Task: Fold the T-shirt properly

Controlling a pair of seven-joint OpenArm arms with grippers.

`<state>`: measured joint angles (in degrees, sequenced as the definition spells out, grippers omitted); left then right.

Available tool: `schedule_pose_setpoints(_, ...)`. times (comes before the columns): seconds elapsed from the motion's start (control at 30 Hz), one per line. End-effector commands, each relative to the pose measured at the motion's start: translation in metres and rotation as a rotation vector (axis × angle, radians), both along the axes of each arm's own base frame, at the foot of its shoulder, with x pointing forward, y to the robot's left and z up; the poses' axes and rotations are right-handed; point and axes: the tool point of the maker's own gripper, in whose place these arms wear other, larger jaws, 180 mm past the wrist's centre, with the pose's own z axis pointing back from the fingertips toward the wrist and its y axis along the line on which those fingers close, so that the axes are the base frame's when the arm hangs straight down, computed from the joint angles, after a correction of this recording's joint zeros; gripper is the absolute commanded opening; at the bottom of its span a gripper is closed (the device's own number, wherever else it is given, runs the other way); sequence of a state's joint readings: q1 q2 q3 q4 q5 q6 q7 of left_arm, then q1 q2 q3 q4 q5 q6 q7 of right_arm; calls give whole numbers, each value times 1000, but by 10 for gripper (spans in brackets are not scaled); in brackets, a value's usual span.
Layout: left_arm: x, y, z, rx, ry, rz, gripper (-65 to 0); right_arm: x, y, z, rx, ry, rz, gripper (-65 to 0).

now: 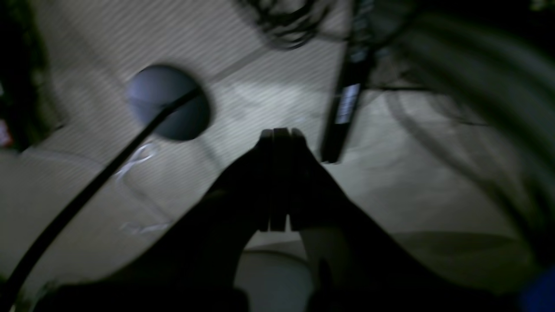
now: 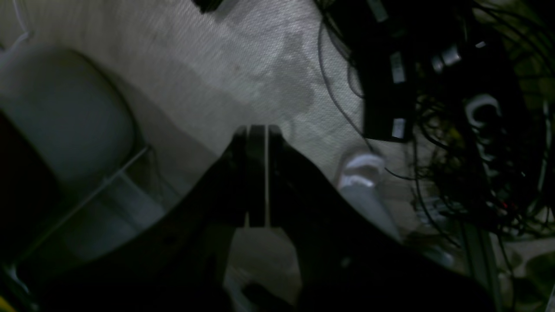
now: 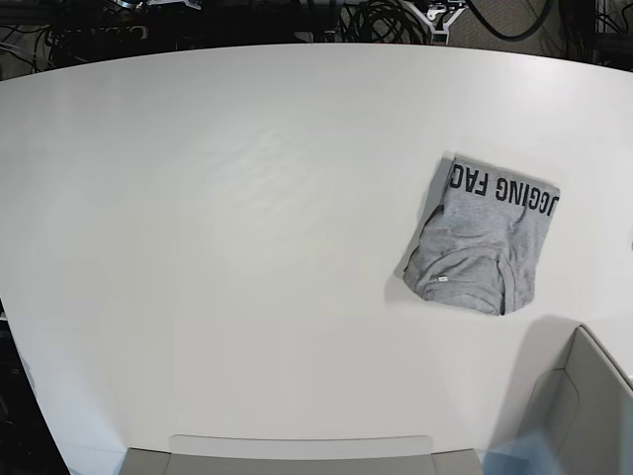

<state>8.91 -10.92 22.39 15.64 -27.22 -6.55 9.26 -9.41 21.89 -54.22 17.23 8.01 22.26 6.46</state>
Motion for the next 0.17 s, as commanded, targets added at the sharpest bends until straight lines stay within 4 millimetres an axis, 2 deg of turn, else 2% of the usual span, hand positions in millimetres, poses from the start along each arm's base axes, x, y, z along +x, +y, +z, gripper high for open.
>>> schedule_pose_setpoints(0.0,-5,4,1,6,9,0,-650,-3,-6,2,-3,12,10,-641)
schedule_pose_setpoints(0.07,-5,1,0,1,9,1,-650,-6,-4,2,3,20,35,-641)
schedule_pose_setpoints(0.13,-6,-19,-1,-29,9,6,-650,-10,4,1,20,30,64,-641)
